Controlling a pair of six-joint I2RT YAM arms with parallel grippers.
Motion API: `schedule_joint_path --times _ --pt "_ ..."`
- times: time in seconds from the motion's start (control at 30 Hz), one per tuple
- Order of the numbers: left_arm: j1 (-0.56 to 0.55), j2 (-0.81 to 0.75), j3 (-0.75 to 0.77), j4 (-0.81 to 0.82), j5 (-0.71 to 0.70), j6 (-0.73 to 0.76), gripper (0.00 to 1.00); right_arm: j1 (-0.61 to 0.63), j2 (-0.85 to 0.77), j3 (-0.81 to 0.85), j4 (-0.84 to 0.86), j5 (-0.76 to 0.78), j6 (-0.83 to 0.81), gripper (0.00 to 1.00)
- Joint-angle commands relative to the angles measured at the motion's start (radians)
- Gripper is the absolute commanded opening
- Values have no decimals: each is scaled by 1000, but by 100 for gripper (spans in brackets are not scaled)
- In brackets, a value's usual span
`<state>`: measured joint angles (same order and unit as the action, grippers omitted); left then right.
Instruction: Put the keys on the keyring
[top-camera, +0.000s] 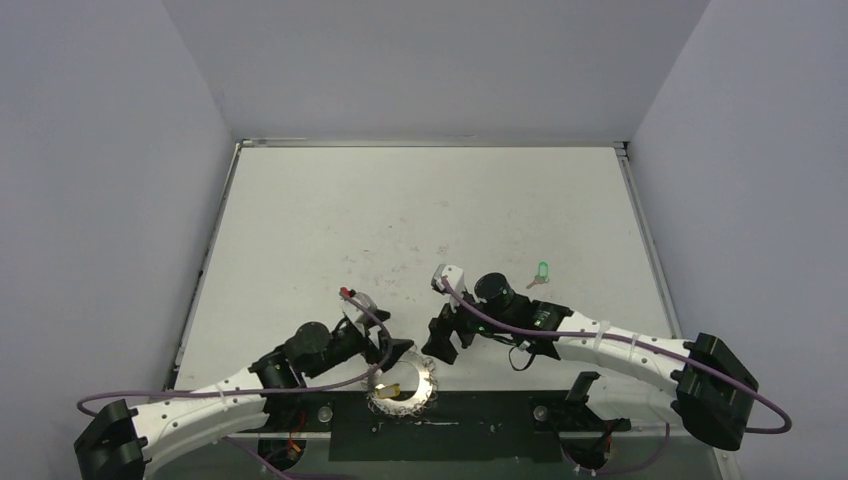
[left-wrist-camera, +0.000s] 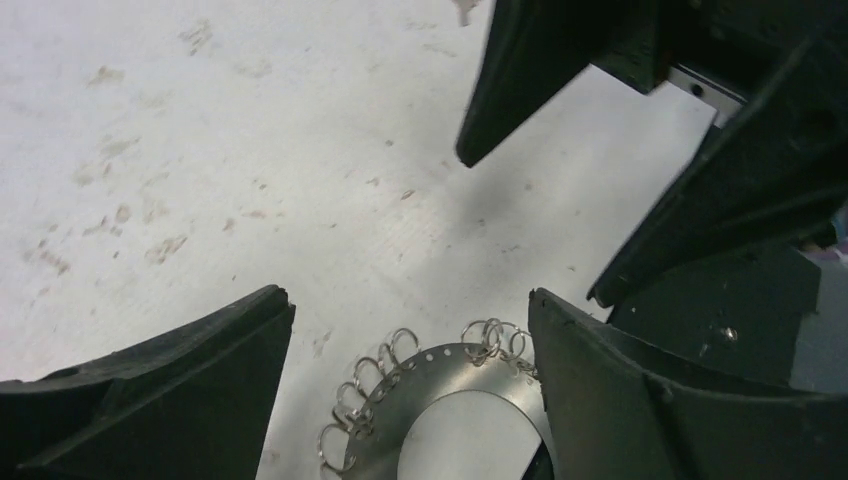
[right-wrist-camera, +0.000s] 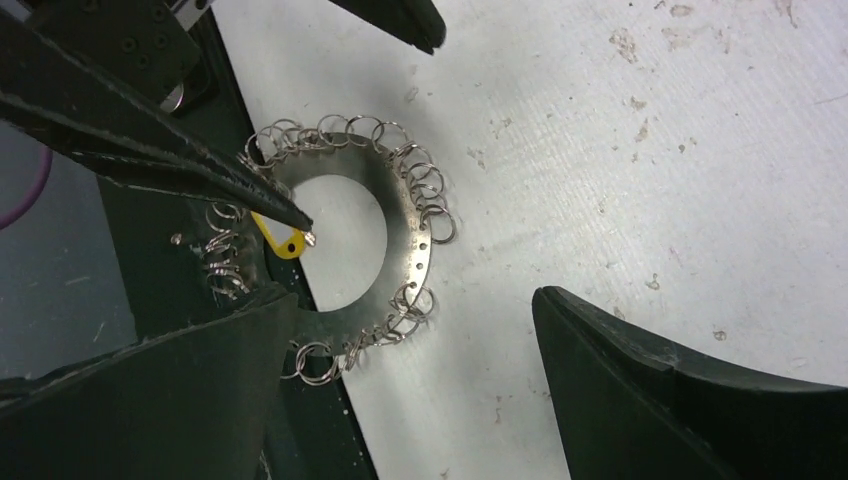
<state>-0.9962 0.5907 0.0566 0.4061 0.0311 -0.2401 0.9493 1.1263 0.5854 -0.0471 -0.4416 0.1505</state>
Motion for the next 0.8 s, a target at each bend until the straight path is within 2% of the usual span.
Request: schedule_joint_path --times 0.0,0.1,0.23,0.33,0.47,0.53,0.63,0.77 --pt "-4 -15 102 -242 -233 -247 90 -3 26 -64 242 56 180 97" --pt "0 14 125 -287 -240 -284 97 -3 31 -112 305 87 222 100" --pt "33 87 183 -386 -247 -381 97 -3 2 -164 364 198 279 100" --pt "139 161 229 -458 -135 -456 97 13 -8 -197 381 291 322 100" --pt "361 269 272 -502 142 -519 96 117 49 -150 284 426 298 100" --pt "452 317 294 -531 230 -532 94 185 99 -114 246 515 284 100" --pt "531 359 341 -627 273 -522 94 276 200 -46 186 651 247 97" --pt "551 341 361 -687 245 -544 94 398 347 75 78 823 184 92"
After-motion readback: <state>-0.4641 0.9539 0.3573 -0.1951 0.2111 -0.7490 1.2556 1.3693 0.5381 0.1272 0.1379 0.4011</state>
